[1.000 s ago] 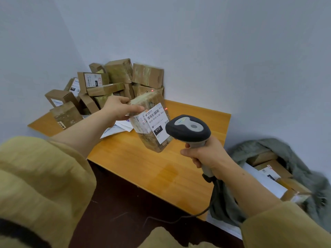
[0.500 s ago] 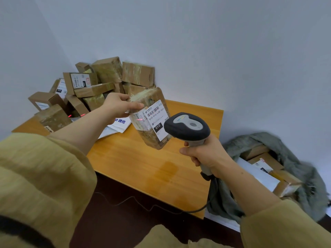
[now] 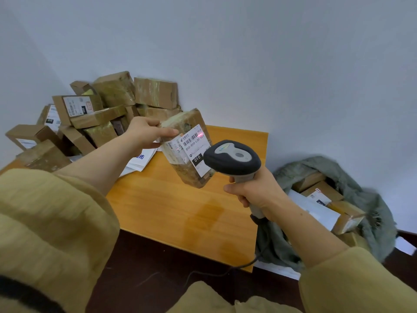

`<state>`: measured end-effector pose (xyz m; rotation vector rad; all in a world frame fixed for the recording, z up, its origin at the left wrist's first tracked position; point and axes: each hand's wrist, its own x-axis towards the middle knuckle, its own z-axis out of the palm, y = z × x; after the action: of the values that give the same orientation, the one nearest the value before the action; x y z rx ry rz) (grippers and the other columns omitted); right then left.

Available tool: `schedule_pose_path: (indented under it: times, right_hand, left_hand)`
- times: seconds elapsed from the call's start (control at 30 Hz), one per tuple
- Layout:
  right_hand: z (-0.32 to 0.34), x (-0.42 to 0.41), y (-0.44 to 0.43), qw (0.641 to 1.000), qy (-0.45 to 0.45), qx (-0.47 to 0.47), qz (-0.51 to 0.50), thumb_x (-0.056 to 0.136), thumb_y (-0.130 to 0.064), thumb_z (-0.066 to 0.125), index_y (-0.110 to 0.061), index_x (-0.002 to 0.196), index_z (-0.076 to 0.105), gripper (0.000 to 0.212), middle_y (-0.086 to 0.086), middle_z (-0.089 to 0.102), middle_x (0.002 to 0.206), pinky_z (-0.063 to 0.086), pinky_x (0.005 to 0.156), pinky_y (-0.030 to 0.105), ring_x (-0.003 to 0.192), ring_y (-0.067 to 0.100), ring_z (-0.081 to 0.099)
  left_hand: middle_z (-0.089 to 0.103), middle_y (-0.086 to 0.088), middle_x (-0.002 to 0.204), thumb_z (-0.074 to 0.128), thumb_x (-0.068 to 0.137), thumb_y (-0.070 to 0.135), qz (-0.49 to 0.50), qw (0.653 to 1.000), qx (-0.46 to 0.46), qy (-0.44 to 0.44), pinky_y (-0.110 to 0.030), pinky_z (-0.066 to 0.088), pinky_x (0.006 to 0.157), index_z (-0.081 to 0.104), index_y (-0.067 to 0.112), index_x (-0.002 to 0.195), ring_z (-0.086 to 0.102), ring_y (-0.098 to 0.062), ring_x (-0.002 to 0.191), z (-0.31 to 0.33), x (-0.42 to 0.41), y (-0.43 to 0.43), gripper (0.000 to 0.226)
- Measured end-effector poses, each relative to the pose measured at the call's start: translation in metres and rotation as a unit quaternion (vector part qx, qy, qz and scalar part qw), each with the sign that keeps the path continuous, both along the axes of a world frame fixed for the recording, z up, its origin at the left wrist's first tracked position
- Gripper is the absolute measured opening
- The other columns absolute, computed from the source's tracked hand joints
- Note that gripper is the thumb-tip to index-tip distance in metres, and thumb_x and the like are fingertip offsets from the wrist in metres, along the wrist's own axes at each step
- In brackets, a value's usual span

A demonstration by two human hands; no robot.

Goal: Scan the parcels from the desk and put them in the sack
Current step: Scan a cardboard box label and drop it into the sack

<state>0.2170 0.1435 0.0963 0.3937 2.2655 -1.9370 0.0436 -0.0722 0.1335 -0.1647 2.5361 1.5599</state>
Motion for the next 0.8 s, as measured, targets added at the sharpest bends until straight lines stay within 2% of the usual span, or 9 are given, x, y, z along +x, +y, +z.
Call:
schedule_pose_path:
  times: [0.1,0.17,0.27,0.37,0.4,0.53,0.6,0.7,0.8]
  right_hand:
    - [-0.004,0.002,0.007,1.0,0.001,-0.021,-0.016,0.079,0.003,0.071,-0.008,0.079,0.059,0.016,0.001,0.048,0.048,0.038,0.043,0.023,0.035,0.007,0.04]
    - [-0.01,0.005,0.015,0.998,0.001,-0.035,-0.044,0.08,0.001,0.071,-0.009,0.073,0.06,0.016,-0.002,0.047,0.042,0.039,0.044,0.022,0.035,0.008,0.039]
    - [-0.028,0.013,0.037,0.991,-0.011,-0.049,-0.124,0.082,-0.003,0.069,-0.001,0.085,0.065,0.006,0.0,0.049,0.044,0.04,0.046,0.025,0.038,0.011,0.041]
    - [-0.051,0.027,0.07,0.977,-0.041,-0.069,-0.199,0.082,-0.005,0.069,0.003,0.089,0.066,0.011,0.001,0.051,0.047,0.041,0.045,0.024,0.038,0.013,0.043]
    - [-0.059,0.034,0.084,0.97,-0.048,-0.085,-0.223,0.082,-0.004,0.069,0.001,0.088,0.066,0.009,0.001,0.051,0.047,0.041,0.044,0.024,0.037,0.013,0.043]
    - [-0.095,0.061,0.152,0.932,-0.075,-0.155,-0.32,0.082,0.001,0.068,-0.005,0.076,0.061,0.011,0.006,0.051,0.047,0.039,0.045,0.026,0.042,0.018,0.045]
    - [-0.115,0.078,0.196,0.911,-0.094,-0.175,-0.362,0.083,0.001,0.066,-0.005,0.073,0.058,0.014,0.009,0.053,0.051,0.04,0.046,0.026,0.042,0.018,0.048]
    - [-0.151,0.109,0.27,0.876,-0.136,-0.19,-0.422,0.086,0.003,0.062,-0.002,0.077,0.057,0.011,0.013,0.061,0.062,0.043,0.042,0.023,0.044,0.017,0.058]
    - [-0.194,0.139,0.346,0.836,-0.191,-0.201,-0.474,0.086,0.006,0.058,0.001,0.084,0.059,0.006,0.016,0.065,0.073,0.048,0.051,0.031,0.059,0.023,0.064]
  left_hand:
    - [0.057,-0.002,0.113,0.085,0.066,0.019,-0.02,1.0,0.007,-0.017,-0.028,0.056,0.06,0.058,0.003,0.117,0.061,-0.019,0.094,-0.006,-0.003,0.014,0.06]
    - [0.06,-0.002,0.103,0.084,0.068,0.019,-0.036,0.998,0.02,-0.04,-0.032,0.059,0.069,0.058,0.008,0.103,0.063,-0.018,0.091,-0.014,-0.006,0.027,0.045]
    - [0.066,-0.007,0.095,0.083,0.068,0.025,-0.079,0.992,0.019,-0.099,-0.035,0.058,0.074,0.066,0.002,0.108,0.063,-0.017,0.084,-0.035,-0.007,0.058,0.05]
    - [0.068,-0.007,0.087,0.085,0.047,0.034,-0.116,0.98,0.031,-0.158,-0.03,0.059,0.061,0.066,0.005,0.103,0.064,-0.017,0.074,-0.055,0.009,0.105,0.066]
    - [0.068,-0.007,0.086,0.084,0.046,0.033,-0.13,0.976,0.034,-0.171,-0.028,0.058,0.057,0.065,0.005,0.103,0.064,-0.018,0.074,-0.063,0.014,0.123,0.068]
    - [0.065,-0.008,0.081,0.074,0.077,0.02,-0.16,0.966,0.016,-0.202,-0.029,0.058,0.059,0.062,0.002,0.106,0.061,-0.017,0.069,-0.092,0.038,0.206,0.036]
    - [0.065,-0.008,0.082,0.073,0.079,0.021,-0.175,0.961,0.004,-0.213,-0.031,0.056,0.063,0.064,0.005,0.101,0.061,-0.016,0.069,-0.105,0.05,0.253,0.029]
    - [0.067,-0.007,0.084,0.073,0.079,0.025,-0.178,0.958,-0.016,-0.223,-0.028,0.058,0.057,0.064,0.008,0.093,0.063,-0.016,0.072,-0.126,0.073,0.326,0.024]
    - [0.068,-0.01,0.091,0.077,0.074,0.031,-0.161,0.964,-0.038,-0.209,-0.035,0.057,0.075,0.062,0.008,0.096,0.065,-0.022,0.081,-0.154,0.088,0.396,0.035]
